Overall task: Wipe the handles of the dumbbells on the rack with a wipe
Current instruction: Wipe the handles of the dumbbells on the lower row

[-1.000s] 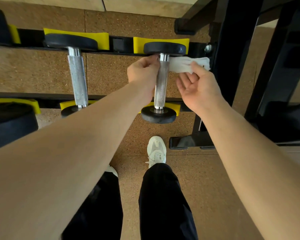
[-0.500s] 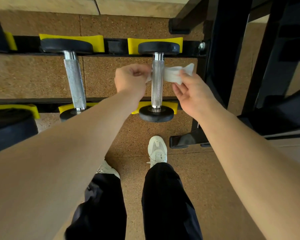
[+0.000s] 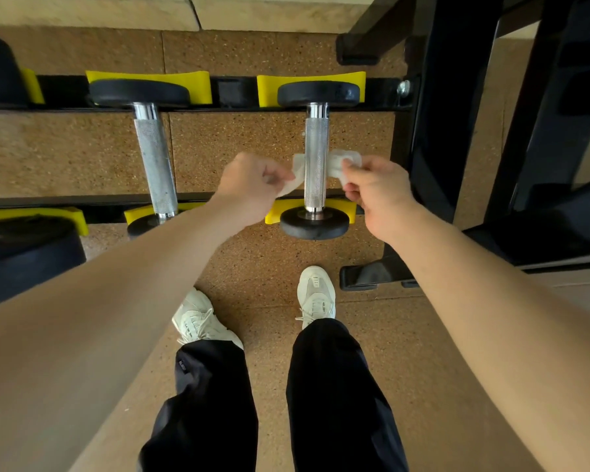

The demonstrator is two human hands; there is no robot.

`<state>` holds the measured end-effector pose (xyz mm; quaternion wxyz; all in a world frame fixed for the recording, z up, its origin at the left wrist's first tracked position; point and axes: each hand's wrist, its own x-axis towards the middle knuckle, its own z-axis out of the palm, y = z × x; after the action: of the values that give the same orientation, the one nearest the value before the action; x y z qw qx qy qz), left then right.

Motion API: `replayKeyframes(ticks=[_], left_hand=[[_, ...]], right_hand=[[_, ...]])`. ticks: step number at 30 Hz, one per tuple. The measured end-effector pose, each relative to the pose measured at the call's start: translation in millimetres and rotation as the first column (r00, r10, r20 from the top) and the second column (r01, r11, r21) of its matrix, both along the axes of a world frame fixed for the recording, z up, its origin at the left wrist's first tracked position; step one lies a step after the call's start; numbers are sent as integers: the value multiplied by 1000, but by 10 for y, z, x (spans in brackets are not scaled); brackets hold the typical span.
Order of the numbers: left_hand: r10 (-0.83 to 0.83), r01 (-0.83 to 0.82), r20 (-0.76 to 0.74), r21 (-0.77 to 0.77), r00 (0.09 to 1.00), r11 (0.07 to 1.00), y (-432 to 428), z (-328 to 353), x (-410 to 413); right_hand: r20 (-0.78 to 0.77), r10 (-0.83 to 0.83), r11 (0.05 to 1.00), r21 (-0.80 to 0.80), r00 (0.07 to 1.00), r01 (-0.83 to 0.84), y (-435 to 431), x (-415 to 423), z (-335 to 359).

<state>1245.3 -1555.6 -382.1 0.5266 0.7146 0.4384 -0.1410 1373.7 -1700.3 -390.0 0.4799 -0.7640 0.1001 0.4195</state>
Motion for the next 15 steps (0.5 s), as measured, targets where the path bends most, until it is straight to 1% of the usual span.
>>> replayKeyframes(ticks=[2, 3, 4, 6, 8, 9, 11, 12, 15], left_hand=[[-93, 93, -16, 20, 996, 995, 69, 52, -148], [-123, 123, -26, 33, 992, 992, 75, 62, -176], [-152, 154, -38, 50, 988, 987, 57, 71, -171], [-217, 220, -59, 65, 974, 973, -37, 58, -90], [-274, 278, -85, 43, 958, 959, -157, 15, 0], [-290, 294, -106, 29, 951, 955, -186, -11, 24], [-318, 319, -123, -7, 940, 948, -167, -20, 2], [-335, 335, -114, -24, 935, 942, -129, 0, -37], [-382, 380, -94, -36, 920, 924, -5, 60, -129]], right_hand=[[112, 216, 974, -95, 970, -206, 45, -84, -18], [154, 296, 950, -148, 943, -275, 35, -102, -33], [177, 345, 929, -205, 922, -308, 4, -99, -37], [204, 393, 888, -336, 897, -313, -117, -37, -33], [220, 486, 816, -461, 846, -349, -259, 10, 14], [210, 543, 776, -496, 813, -391, -302, 11, 33], [180, 640, 706, -520, 747, -480, -268, -38, 58], [161, 668, 687, -508, 727, -519, -205, -81, 61], [93, 682, 682, -438, 725, -586, -2, -164, 43]])
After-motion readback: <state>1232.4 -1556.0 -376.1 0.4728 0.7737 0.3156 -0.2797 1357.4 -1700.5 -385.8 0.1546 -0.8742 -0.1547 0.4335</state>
